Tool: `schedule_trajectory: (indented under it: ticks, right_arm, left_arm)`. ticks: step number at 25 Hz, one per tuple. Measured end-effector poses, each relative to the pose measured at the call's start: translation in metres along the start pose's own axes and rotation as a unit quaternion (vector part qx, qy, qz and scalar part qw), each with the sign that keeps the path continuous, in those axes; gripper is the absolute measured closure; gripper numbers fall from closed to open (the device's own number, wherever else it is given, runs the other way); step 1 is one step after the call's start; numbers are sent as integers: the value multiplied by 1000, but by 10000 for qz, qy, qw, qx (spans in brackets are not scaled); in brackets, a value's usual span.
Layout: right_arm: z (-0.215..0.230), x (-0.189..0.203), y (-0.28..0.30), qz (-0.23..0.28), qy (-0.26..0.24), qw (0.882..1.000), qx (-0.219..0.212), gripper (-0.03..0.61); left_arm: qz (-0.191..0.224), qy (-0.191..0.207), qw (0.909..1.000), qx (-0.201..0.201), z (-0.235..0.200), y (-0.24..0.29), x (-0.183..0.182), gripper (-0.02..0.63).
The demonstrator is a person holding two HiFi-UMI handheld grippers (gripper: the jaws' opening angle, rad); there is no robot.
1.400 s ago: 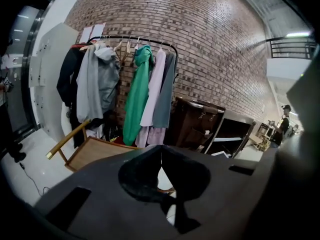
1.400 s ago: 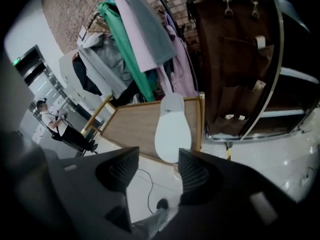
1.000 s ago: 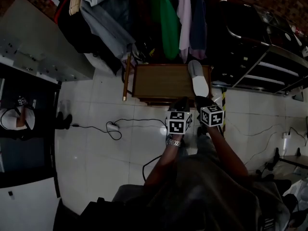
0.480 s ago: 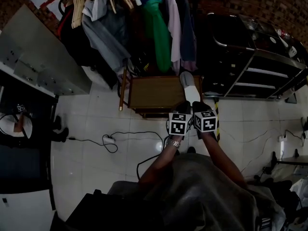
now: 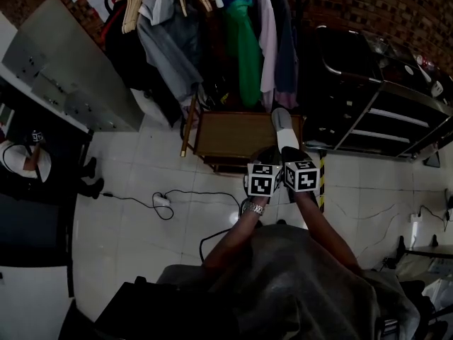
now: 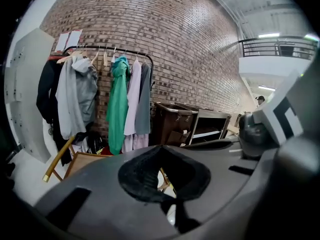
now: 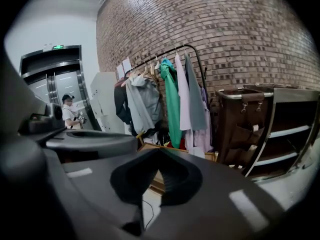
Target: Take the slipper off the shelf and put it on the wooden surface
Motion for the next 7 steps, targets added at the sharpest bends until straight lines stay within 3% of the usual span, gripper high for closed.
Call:
schedule_trajectory:
  ticks: [3,7]
  right_arm:
    - [-6,3,3,-67,208,9996,-176,578]
    - [-14,2,3,-54,8,9997,-234,578]
  left_arm:
    - [31,-73,9999,-125,-5,-6,2,609]
    - [68,-172,9995,-260,-10,-13,5,610]
Point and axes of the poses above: the fingertips, and each gripper's own axes: y forward along the fingers, z to its right, x out of its underside, the point moved 9 cm from there along -y, backward along the fingers, and after that the axes turned 7 degrees about y, right-handed, at the moved point
